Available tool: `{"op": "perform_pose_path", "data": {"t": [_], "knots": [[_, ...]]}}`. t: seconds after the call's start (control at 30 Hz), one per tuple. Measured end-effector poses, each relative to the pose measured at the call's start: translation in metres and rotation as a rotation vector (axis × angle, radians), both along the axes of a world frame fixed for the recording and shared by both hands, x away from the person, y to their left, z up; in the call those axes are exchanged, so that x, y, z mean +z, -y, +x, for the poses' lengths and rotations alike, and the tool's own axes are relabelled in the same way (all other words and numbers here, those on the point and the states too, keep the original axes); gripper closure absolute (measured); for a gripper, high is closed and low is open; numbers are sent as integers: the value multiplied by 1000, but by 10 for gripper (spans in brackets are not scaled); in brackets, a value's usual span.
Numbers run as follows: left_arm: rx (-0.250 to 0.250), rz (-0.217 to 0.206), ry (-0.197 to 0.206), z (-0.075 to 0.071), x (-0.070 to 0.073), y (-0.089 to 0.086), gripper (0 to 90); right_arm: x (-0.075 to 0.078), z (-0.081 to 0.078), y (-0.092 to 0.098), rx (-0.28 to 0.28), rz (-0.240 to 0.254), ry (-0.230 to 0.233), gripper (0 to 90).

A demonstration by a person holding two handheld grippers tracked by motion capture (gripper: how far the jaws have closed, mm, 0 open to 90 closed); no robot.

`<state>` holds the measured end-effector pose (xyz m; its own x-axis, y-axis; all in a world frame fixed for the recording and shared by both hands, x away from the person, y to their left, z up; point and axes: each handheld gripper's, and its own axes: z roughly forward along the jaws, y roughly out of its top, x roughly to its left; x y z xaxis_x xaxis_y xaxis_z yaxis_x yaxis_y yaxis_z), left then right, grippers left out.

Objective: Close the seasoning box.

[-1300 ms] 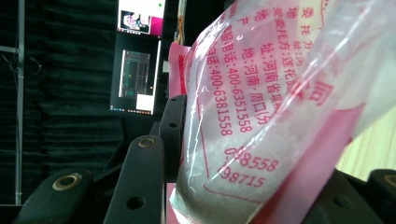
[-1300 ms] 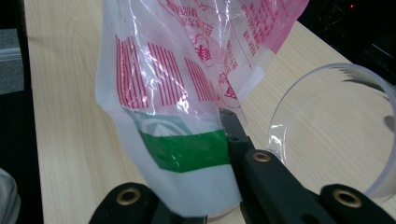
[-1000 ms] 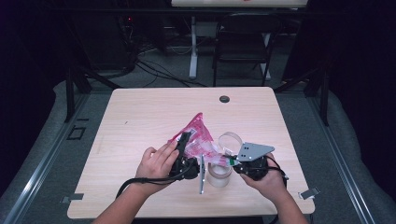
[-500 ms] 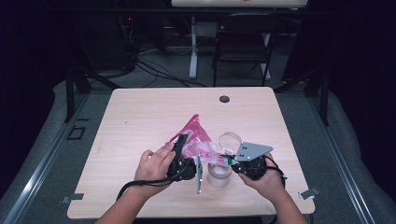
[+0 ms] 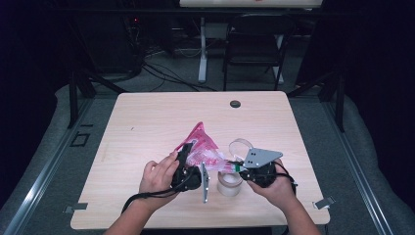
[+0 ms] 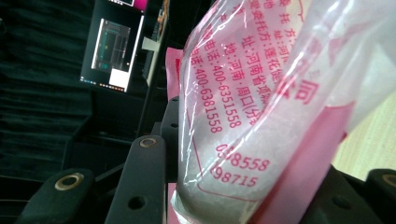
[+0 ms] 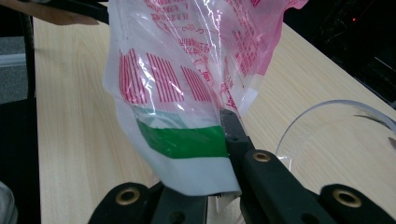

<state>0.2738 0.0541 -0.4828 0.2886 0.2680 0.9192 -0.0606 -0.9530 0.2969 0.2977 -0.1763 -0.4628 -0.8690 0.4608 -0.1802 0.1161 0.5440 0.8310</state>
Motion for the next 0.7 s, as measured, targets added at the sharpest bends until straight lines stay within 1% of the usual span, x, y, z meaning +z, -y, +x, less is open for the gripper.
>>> {"op": "perform_pose_path", "data": {"t": [0.2, 0.23, 0.3, 0.37, 0.4, 0.5, 0.57, 0.7], "knots": [[10, -14, -14, -1, -3, -2, 662, 0, 2, -1, 5, 9, -3, 900], [12, -8, -17, -1, -3, -2, 662, 0, 2, -2, 10, 10, -5, 900], [12, -27, -30, -1, -5, -3, 662, 0, 2, -2, 9, 12, -4, 900], [12, -29, -35, -1, -6, -3, 662, 0, 2, -3, 6, 12, -2, 900], [17, -32, -44, -1, -7, -3, 662, 0, 2, -3, 6, 8, -2, 900], [14, -35, -48, -1, -8, -3, 662, 0, 2, -2, 5, 4, -2, 900], [19, -47, -61, -1, -10, -3, 663, 0, 2, -3, 3, 4, -1, 900], [22, -59, -73, -2, -13, -4, 665, 0, 2, -3, 2, 1, -1, 900]]}}
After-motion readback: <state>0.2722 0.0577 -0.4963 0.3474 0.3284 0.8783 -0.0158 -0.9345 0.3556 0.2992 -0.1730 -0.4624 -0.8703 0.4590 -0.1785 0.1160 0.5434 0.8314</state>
